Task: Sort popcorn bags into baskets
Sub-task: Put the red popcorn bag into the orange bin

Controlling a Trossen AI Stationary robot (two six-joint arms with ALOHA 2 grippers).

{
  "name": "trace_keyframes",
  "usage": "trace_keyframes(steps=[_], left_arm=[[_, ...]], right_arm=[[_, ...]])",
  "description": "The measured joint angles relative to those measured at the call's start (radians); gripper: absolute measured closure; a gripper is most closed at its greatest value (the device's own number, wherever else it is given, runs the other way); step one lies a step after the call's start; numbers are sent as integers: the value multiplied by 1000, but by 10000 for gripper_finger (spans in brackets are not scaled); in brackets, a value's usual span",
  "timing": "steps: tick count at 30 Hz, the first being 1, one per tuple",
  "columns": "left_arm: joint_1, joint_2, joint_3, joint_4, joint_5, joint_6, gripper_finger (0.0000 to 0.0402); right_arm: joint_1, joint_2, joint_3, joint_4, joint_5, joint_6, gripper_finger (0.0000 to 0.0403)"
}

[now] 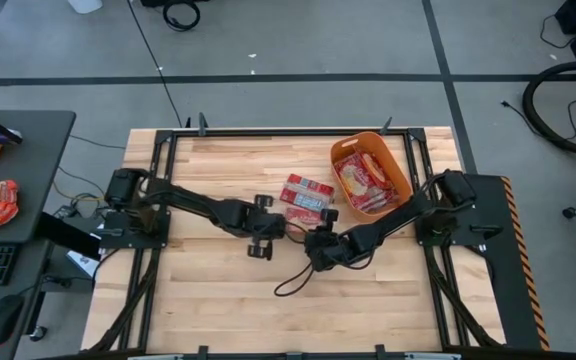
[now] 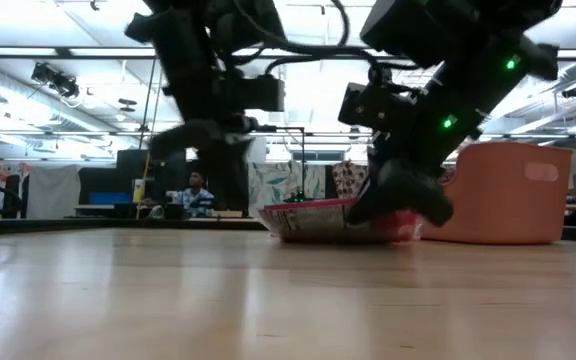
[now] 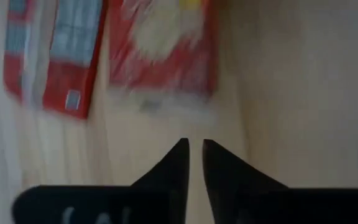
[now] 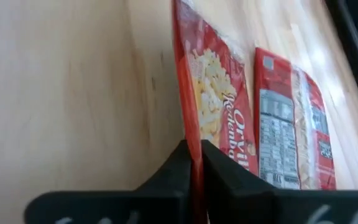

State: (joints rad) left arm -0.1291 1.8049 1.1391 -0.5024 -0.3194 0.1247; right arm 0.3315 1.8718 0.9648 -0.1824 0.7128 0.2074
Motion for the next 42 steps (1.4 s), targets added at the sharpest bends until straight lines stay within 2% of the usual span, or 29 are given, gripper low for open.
trace_keyframes(steps=[6, 10, 16, 19, 26, 29, 36, 42], left_arm=[[-1, -56, -28, -95, -1, -89, 314], [-17, -107, -106, -45, -17, -120, 309], [-56, -196, -214, 26, -27, -190, 308], [-78, -235, -248, 35, -34, -217, 308], [-122, -314, -300, 54, -58, -251, 308], [-128, -329, -312, 70, -64, -254, 308], [-133, -329, -311, 113, -61, -249, 308], [-119, -312, -311, 208, -91, -164, 308]], right_arm=[[21, -78, 106, -282, 9, 59, 381], [39, -113, 207, -484, 103, 73, 370], [49, -141, 315, -741, 230, 109, 377], [31, -161, 332, -912, 270, 257, 376], [-25, -175, 324, -1376, 291, 775, 375], [-62, -181, 290, -1380, 286, 837, 372], [-203, -179, 189, -1341, 201, 908, 367], [-248, -226, 152, -1206, 160, 796, 337]])
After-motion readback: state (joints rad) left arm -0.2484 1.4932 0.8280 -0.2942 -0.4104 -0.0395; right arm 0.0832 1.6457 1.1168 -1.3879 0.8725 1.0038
